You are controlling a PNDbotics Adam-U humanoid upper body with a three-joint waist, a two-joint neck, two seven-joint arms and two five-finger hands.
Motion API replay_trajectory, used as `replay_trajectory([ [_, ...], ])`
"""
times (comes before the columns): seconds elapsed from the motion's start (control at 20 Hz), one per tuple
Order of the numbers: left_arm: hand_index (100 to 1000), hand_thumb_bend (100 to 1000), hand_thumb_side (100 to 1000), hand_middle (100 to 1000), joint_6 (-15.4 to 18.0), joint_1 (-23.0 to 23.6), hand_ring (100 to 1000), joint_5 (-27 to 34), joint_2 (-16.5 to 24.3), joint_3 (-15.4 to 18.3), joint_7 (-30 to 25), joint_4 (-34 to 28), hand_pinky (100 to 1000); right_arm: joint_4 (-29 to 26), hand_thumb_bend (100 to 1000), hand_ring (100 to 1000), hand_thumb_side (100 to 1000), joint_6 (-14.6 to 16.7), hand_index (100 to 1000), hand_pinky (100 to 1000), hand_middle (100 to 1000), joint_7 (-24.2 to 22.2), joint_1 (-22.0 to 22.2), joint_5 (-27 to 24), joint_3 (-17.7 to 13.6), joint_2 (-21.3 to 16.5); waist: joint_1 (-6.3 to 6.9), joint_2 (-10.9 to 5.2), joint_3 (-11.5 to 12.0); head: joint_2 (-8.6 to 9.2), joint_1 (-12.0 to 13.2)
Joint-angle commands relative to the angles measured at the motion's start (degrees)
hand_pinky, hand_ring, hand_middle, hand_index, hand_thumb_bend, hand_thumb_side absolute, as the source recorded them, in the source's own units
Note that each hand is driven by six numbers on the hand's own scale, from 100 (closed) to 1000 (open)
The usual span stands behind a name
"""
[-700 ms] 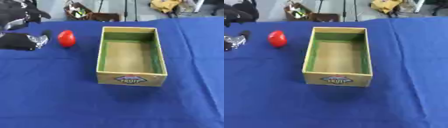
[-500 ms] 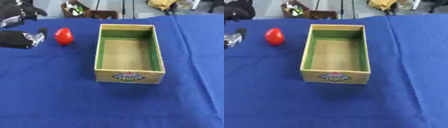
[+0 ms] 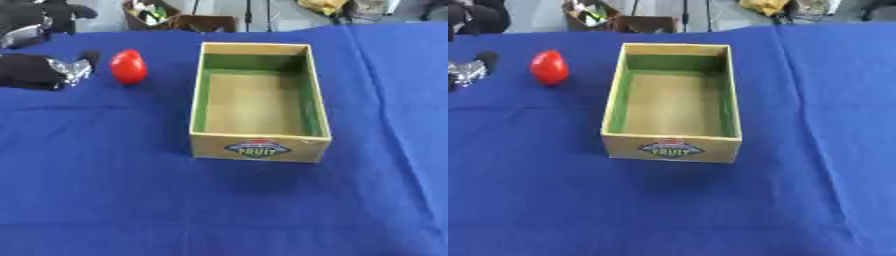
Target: Pick up objects on the table and place them in the box.
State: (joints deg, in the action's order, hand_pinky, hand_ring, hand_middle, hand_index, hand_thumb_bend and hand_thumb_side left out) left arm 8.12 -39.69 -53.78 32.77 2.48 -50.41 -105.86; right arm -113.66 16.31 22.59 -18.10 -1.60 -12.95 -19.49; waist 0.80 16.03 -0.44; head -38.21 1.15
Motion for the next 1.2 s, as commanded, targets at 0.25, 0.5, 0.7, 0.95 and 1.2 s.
replay_trajectory([
  [0.25, 1000, 425, 974, 777, -7.42, -7.38, 670, 10.38, -0.4, -3.33, 10.53, 19.1, 316, -0.93, 100, 751, 1000, -0.4, 767, 716, 626, -0.27, 0.22, 0.12, 0.26, -1.33, 0.58, -1.76, 0.31, 0.08, 0.17],
  [0.5, 1000, 508, 987, 837, -6.74, -12.46, 711, 6.89, -1.49, -6.17, 12.21, 31.36, 373, -0.93, 100, 753, 1000, -0.61, 767, 717, 626, -0.56, 0.41, 0.12, 0.52, -1.37, 1.02, -1.76, 0.07, 0.35, 0.27],
  [0.7, 1000, 556, 985, 833, -7.02, -16.42, 719, 5.23, -3.78, -5.94, 12.63, 40.97, 398, -0.93, 100, 754, 1000, -0.69, 768, 718, 626, -0.82, 0.45, 0.09, 0.73, -1.45, 1.21, -1.58, -0.25, 0.45, 0.78],
  [0.95, 1000, 583, 961, 847, -7.65, -20.53, 736, 1.88, -6.14, -5.21, 12.36, 51.69, 433, -0.93, 100, 755, 1000, -0.77, 768, 719, 625, -1.17, 0.46, 0.08, 1.02, -1.53, 1.52, -1.21, -0.81, 0.71, 1.55],
  [1.2, 1000, 594, 925, 945, -8.22, -23.03, 836, -5.42, -6.93, -4.09, 15.53, 55.9, 546, -0.93, 100, 756, 1000, -0.85, 769, 720, 624, -1.42, 0.49, 0.14, 1.19, -1.63, 1.87, -0.71, -1.27, 1.15, 2.19],
])
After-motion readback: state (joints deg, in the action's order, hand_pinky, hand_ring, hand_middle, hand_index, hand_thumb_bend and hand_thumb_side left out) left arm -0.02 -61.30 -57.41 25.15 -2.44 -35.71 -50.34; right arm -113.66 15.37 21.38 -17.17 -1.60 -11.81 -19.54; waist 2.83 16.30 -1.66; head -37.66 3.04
